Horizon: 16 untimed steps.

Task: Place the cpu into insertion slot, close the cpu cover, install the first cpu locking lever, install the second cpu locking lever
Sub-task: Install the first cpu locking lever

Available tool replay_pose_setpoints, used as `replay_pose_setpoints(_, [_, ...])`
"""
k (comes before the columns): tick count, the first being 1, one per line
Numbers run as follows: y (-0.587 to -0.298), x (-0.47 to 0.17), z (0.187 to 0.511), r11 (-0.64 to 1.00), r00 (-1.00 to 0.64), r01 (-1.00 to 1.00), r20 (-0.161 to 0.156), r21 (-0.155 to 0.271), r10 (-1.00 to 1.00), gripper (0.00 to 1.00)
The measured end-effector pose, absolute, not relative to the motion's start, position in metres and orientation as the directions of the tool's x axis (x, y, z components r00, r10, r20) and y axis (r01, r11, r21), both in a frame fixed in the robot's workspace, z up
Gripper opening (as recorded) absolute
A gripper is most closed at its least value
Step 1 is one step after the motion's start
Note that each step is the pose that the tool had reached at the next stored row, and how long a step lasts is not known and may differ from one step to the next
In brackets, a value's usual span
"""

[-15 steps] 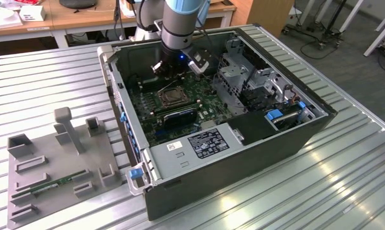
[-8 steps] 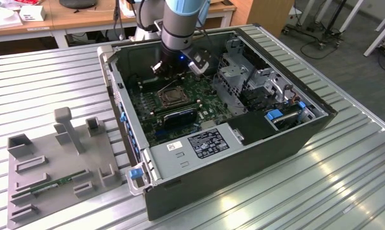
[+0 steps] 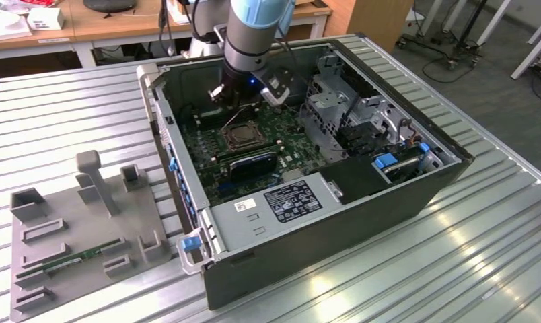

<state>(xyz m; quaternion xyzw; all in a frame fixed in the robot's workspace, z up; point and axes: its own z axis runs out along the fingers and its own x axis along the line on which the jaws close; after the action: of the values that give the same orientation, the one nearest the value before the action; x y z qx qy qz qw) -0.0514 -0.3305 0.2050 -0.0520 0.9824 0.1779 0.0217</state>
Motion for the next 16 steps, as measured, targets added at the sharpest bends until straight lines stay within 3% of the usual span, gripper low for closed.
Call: replay_pose_setpoints(16, [-0.3356, -0.0603, 0.2135, 0.926, -0.992, -0.119, -0.087, 0.359, -0.094, 0.11])
